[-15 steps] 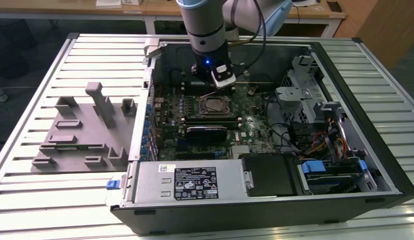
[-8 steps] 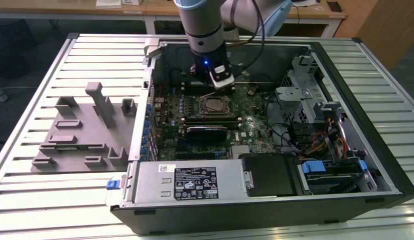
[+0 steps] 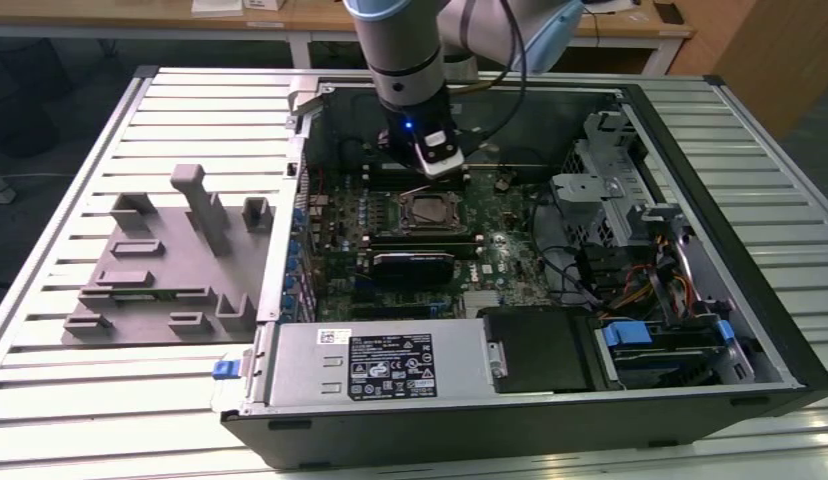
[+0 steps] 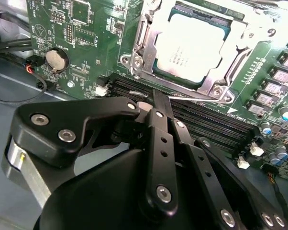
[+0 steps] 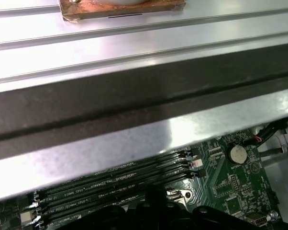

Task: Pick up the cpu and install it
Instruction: 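Install the first cpu locking lever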

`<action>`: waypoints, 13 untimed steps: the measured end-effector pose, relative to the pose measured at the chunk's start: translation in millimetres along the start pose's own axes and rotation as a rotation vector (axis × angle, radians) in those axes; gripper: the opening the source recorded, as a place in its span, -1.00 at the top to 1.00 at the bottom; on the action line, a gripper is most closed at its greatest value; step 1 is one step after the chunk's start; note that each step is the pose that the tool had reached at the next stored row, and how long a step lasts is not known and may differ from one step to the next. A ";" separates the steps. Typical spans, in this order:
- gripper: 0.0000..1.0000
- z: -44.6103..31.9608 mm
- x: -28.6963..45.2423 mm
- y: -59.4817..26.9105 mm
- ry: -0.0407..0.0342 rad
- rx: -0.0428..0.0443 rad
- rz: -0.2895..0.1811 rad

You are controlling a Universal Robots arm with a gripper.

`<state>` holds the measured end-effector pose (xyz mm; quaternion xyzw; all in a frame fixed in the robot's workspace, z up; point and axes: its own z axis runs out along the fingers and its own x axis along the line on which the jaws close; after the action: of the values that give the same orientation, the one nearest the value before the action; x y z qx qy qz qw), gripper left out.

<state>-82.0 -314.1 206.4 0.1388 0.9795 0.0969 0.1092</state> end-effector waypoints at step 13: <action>0.79 4.7 5.5 1.9 -0.0191 0.0157 0.081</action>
<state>-85.6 -310.0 201.3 0.1800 0.9728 0.0922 0.1134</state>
